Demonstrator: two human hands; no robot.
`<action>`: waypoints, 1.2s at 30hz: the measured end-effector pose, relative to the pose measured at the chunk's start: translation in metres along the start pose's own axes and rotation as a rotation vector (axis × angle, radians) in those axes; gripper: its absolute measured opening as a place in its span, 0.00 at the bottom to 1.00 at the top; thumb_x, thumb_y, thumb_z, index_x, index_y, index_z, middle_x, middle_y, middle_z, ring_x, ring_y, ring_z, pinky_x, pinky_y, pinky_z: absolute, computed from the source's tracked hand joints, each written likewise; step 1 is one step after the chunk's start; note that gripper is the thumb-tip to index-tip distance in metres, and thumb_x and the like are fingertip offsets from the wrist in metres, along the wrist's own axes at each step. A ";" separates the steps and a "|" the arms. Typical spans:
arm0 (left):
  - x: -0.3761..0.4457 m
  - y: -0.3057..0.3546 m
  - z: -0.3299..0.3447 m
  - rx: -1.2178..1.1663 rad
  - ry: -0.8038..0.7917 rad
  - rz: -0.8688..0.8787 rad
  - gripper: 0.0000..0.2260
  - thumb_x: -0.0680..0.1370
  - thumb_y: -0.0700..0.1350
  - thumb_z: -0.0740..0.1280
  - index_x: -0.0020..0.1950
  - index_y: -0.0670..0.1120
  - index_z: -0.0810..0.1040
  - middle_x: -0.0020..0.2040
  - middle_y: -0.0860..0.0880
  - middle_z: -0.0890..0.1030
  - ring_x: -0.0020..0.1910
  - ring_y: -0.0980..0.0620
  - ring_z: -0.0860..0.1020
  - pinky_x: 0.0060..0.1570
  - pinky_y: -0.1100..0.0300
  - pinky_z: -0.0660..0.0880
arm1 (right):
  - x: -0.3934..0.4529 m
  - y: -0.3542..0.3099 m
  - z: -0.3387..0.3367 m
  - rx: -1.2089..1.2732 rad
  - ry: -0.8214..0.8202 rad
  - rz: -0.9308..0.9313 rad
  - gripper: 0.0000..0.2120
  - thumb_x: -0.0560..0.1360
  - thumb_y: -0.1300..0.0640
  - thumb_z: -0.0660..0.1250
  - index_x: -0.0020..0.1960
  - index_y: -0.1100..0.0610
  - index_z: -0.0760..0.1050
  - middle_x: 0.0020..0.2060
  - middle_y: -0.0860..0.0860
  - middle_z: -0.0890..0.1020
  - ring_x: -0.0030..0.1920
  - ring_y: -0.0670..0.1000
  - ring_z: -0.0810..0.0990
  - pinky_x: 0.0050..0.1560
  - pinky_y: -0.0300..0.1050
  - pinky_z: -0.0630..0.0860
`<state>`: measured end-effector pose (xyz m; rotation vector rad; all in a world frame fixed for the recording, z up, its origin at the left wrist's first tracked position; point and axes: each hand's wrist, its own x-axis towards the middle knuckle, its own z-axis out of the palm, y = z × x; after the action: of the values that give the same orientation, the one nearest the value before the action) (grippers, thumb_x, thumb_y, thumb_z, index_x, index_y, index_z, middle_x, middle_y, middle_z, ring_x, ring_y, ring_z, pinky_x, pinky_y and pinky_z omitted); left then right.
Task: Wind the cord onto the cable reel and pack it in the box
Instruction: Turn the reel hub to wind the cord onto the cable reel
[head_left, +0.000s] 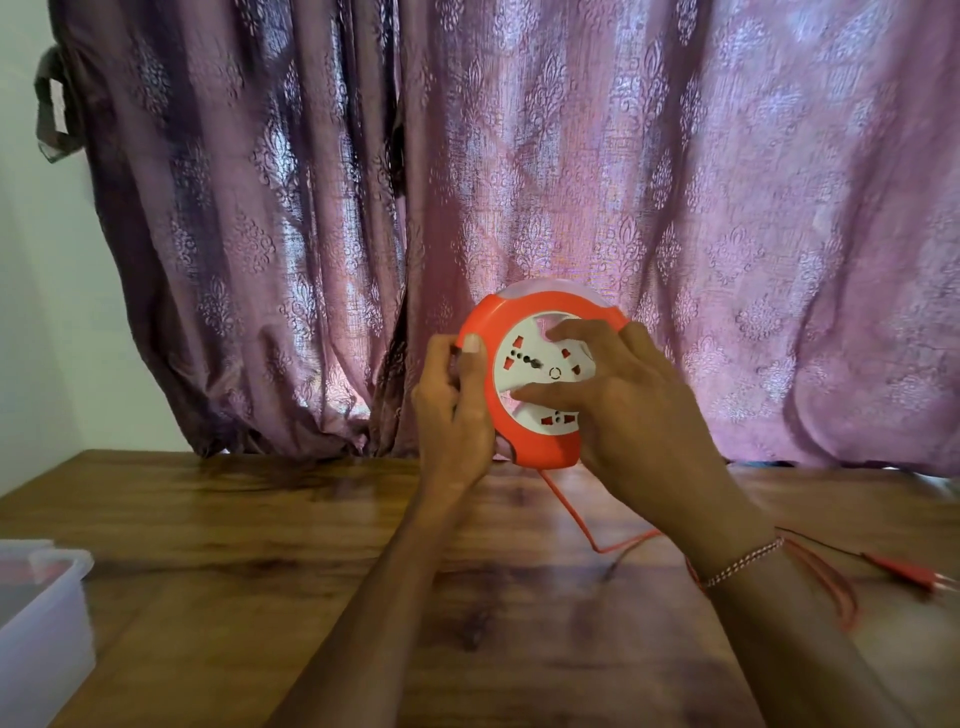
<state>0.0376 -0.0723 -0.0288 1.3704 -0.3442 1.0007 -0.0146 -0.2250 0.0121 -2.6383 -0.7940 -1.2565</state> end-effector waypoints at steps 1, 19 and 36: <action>0.000 0.000 0.000 0.003 0.000 0.002 0.17 0.83 0.52 0.59 0.46 0.39 0.71 0.39 0.35 0.77 0.36 0.54 0.73 0.36 0.45 0.73 | 0.000 0.000 0.000 -0.017 0.020 0.003 0.23 0.68 0.62 0.65 0.55 0.38 0.82 0.65 0.50 0.75 0.57 0.57 0.69 0.50 0.56 0.76; -0.002 -0.002 0.000 0.021 -0.011 0.006 0.20 0.81 0.58 0.59 0.47 0.41 0.73 0.38 0.40 0.78 0.36 0.53 0.74 0.37 0.43 0.74 | -0.001 -0.007 0.005 0.065 0.108 0.291 0.25 0.73 0.38 0.67 0.68 0.44 0.73 0.45 0.53 0.82 0.48 0.57 0.80 0.45 0.51 0.78; -0.002 -0.003 0.001 0.040 -0.015 -0.010 0.19 0.83 0.57 0.59 0.48 0.40 0.73 0.39 0.36 0.78 0.36 0.49 0.74 0.38 0.39 0.75 | -0.001 -0.007 -0.001 0.058 0.029 0.073 0.26 0.68 0.41 0.50 0.57 0.38 0.81 0.59 0.56 0.77 0.54 0.62 0.73 0.50 0.57 0.75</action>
<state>0.0391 -0.0737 -0.0314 1.4151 -0.3296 0.9937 -0.0196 -0.2198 0.0112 -2.5728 -0.7120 -1.2305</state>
